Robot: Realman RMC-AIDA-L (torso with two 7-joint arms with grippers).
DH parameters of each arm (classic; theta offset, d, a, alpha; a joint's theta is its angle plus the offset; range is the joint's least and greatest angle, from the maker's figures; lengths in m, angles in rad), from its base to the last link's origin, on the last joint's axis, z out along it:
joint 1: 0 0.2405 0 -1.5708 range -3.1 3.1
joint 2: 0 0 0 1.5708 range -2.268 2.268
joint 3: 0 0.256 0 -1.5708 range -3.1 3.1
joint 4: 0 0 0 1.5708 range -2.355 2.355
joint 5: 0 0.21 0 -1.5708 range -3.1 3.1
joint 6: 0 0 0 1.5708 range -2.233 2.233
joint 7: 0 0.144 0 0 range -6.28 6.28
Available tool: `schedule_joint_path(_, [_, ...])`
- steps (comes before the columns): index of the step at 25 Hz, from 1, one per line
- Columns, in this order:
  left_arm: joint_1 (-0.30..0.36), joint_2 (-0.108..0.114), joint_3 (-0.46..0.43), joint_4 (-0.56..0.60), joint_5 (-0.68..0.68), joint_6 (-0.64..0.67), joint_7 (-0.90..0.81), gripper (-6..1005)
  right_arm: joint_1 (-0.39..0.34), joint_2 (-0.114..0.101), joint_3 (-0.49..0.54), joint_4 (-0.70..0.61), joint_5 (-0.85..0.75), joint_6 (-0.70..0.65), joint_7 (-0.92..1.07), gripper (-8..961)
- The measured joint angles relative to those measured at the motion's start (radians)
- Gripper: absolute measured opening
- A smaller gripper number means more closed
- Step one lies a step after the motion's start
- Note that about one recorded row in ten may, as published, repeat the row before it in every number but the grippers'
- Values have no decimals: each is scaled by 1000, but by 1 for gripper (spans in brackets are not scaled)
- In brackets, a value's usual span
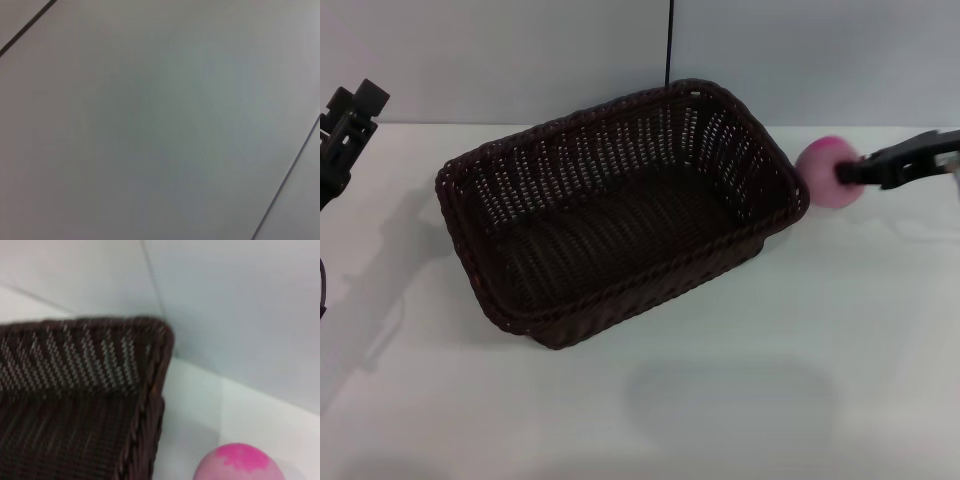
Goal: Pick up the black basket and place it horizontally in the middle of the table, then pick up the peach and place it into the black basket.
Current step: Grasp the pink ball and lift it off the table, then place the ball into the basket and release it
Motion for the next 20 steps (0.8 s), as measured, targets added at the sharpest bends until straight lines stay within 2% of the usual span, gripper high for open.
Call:
schedule_joint_path(7, [1, 1, 0, 0, -1, 1, 0, 714, -104, -5, 1, -144, 224, -23, -32, 102])
schedule_joint_path(8, [1, 1, 0, 0, -1, 1, 0, 714, -121, -2, 1, -169, 306, -48, -80, 93])
schedule_joint_path(11, [1, 1, 0, 0, -1, 1, 0, 714, -123, -1, 1, -174, 372, -82, -126, 70])
schedule_joint_path(13, [1, 1, 0, 0, -1, 1, 0, 714, -102, -4, -10, -160, 411, -129, -176, 54])
schedule_joint_path(17, [-1, 1, 0, 0, 3, 1, 0, 714, -60, -6, -29, -130, 381, -167, -204, 43])
schedule_joint_path(20, [-3, 1, 0, -4, 3, 0, 0, 714, 2, -11, -54, -88, 273, -192, -207, 34])
